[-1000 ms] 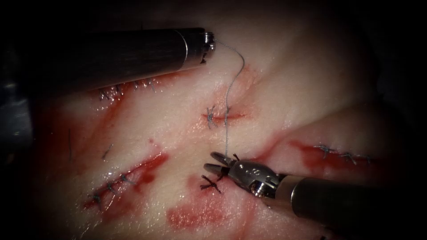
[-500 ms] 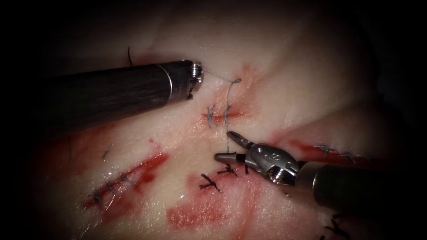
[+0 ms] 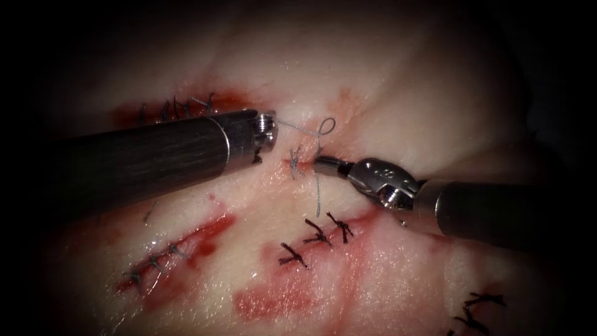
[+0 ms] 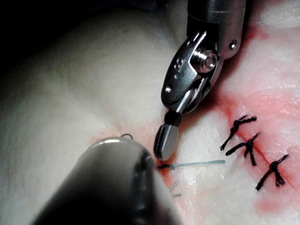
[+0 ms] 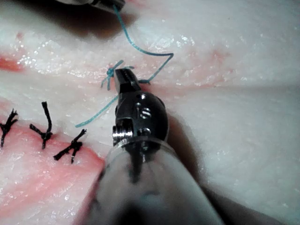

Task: Wound Closure

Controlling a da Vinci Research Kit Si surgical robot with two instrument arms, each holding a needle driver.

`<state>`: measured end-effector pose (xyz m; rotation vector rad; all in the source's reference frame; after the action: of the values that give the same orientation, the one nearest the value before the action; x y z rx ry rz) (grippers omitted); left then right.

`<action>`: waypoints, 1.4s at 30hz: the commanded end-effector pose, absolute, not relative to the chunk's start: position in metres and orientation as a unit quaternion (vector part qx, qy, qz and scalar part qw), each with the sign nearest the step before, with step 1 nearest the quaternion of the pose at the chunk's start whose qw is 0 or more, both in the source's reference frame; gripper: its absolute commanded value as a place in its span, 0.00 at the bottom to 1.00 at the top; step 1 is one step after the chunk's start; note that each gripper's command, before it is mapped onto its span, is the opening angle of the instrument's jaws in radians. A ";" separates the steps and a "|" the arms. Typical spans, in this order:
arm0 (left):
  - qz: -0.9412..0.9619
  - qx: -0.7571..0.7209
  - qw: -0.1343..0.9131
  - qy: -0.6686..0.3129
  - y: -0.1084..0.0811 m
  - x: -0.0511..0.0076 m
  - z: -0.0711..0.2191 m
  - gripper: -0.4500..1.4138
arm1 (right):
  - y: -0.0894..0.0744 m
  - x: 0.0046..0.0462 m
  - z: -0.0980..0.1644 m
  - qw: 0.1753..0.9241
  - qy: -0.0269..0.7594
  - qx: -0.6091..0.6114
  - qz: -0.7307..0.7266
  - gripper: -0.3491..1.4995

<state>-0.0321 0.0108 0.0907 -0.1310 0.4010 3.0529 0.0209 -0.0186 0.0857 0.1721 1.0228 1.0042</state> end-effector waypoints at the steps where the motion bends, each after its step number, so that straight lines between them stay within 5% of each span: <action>1: 0.990 -0.045 0.029 0.131 0.011 -0.0327 0.091 0.00 | -0.018 0.0216 0.087 0.749 0.472 0.076 0.458 0.00; 16: 0.987 -0.064 0.019 0.144 0.007 -0.0351 0.093 0.00 | -0.014 0.0210 0.092 0.564 0.622 0.189 0.509 0.00; 26: 0.968 -0.120 -0.031 0.219 0.009 -0.0367 0.095 0.00 | -0.015 0.0217 0.094 0.510 0.650 0.305 0.474 0.00; 42: 0.969 -0.123 -0.061 0.205 0.008 -0.0361 0.097 0.00 | -0.014 0.0215 0.093 0.485 0.659 0.341 0.462 0.00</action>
<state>-0.0355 0.0076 0.0967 -0.4045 0.6651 3.1709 0.0206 -0.0140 0.0925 0.8316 1.6061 1.1298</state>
